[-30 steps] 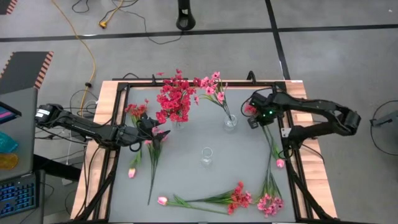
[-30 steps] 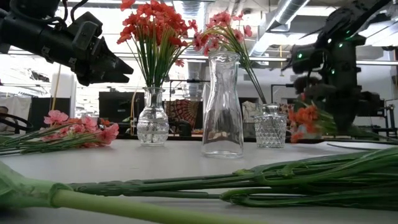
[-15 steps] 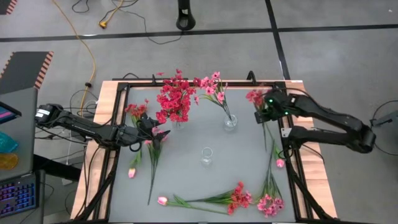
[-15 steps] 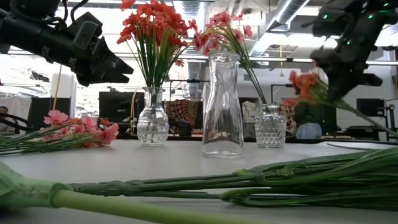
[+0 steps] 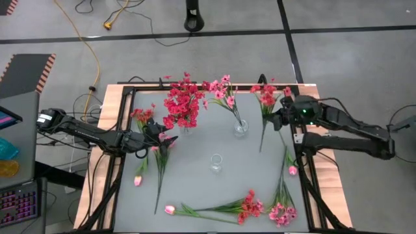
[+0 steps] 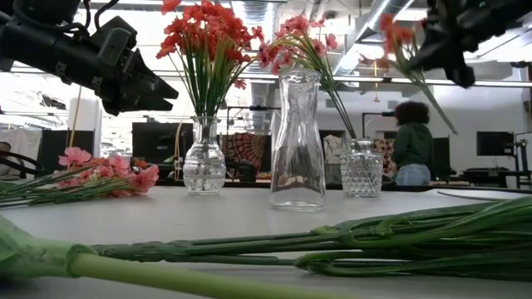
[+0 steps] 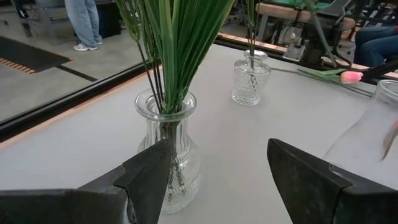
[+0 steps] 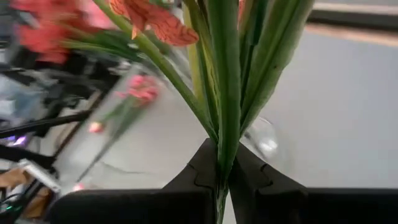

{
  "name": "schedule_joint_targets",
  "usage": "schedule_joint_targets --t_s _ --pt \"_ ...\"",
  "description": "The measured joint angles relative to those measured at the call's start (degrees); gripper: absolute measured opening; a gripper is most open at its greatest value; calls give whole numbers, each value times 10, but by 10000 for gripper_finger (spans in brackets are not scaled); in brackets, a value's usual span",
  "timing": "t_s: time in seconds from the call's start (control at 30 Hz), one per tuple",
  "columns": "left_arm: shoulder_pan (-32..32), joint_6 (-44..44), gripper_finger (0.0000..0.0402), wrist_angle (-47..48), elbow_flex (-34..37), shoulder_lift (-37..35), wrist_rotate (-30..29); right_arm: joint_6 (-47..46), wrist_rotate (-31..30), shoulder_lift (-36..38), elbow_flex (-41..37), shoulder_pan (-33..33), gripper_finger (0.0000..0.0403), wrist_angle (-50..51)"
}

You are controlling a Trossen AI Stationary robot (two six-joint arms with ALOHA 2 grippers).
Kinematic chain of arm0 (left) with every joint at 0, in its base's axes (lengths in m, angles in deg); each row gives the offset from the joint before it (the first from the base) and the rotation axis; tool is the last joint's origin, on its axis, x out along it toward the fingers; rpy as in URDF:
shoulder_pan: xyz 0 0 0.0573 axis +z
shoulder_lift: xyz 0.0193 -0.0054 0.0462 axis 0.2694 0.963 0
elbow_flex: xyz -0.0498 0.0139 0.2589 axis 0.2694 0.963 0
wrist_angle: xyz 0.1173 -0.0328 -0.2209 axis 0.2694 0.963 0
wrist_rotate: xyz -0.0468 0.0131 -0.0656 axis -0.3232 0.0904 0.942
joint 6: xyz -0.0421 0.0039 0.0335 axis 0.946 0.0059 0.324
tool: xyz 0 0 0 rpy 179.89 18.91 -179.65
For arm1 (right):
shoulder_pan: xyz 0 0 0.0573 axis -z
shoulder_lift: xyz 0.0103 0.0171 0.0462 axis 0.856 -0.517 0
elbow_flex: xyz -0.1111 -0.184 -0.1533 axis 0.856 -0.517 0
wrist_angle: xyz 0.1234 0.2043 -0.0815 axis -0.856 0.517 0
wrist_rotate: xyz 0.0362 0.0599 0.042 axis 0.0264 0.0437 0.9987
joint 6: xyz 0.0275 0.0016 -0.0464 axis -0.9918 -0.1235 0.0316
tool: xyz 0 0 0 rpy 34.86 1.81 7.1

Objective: Sort flowers into vase by color
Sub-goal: Put the top right orange flowers into the bottom center transparent vase

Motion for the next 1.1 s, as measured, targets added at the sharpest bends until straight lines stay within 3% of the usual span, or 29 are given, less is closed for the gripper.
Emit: schedule_joint_targets --t_s 0.33,0.53,0.83,1.1 --pt "0 15 254 -1 0 0 0 20 -93 0 0 -173 48 -108" --pt "0 20 254 -1 0 0 -1 81 -157 -21 0 -262 48 -196" --pt "0 24 254 -1 0 0 0 204 -171 -125 0 -354 48 -393" --pt "0 13 254 -1 0 0 14 283 -171 -185 0 -392 48 -524"
